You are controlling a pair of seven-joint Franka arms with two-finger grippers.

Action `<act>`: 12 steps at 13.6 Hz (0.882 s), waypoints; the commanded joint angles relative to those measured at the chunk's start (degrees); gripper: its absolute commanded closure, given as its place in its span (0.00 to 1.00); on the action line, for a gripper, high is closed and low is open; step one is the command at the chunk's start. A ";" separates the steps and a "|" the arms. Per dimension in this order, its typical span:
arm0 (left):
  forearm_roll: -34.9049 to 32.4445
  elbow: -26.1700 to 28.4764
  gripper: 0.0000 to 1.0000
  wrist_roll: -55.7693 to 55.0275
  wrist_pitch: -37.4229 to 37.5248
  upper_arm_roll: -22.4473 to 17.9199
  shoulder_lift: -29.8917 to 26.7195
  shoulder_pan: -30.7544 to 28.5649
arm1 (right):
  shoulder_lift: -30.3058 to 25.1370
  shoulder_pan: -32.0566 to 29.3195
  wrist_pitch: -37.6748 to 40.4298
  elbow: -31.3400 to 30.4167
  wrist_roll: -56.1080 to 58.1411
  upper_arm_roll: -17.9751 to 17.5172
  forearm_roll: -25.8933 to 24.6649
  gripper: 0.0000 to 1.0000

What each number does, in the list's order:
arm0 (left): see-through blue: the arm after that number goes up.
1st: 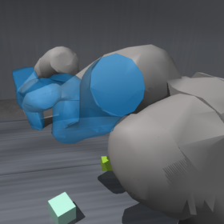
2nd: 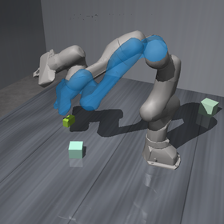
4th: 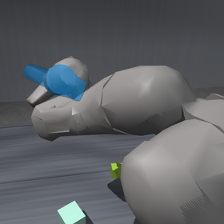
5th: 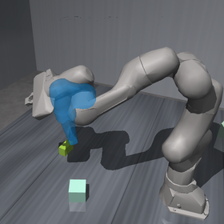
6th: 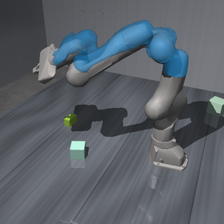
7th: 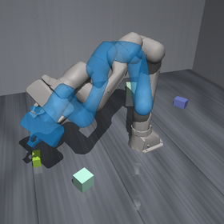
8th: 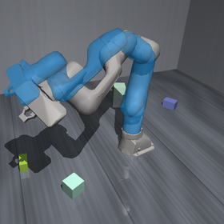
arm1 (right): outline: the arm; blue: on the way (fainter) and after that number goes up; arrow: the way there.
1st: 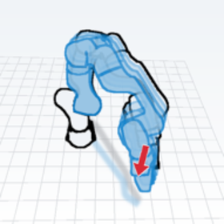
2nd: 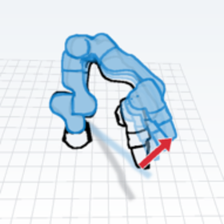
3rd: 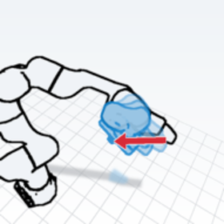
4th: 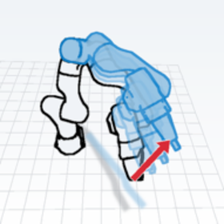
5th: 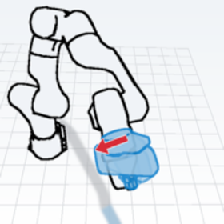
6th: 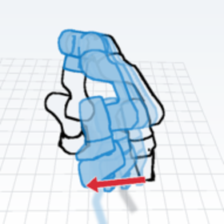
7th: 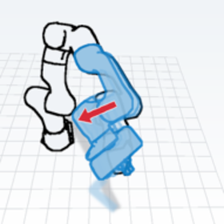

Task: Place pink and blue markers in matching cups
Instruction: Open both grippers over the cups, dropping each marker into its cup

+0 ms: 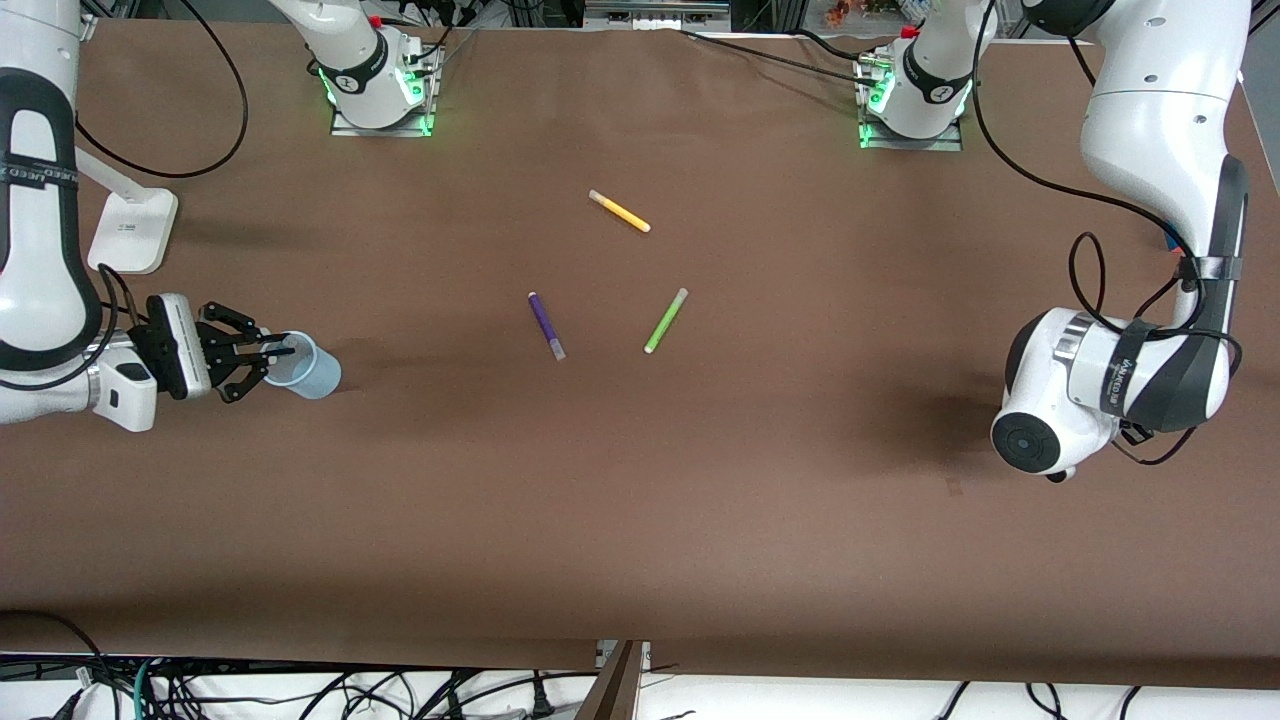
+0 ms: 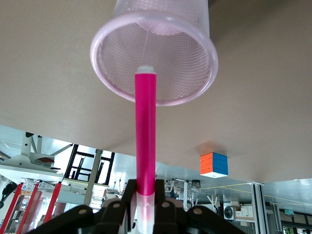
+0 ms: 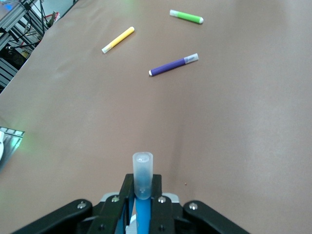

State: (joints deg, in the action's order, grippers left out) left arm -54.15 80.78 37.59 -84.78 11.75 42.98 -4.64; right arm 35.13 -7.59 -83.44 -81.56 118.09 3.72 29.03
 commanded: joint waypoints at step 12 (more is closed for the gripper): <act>24.57 -7.21 0.00 -12.43 4.10 1.00 -14.58 3.67 | 3.46 -3.30 0.91 0.08 -2.91 -0.73 3.67 0.00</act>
State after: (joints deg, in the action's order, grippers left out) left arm -35.63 74.14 29.61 -81.33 12.63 31.71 -0.77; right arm 39.43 -9.68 -83.48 -81.55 119.65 3.52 31.24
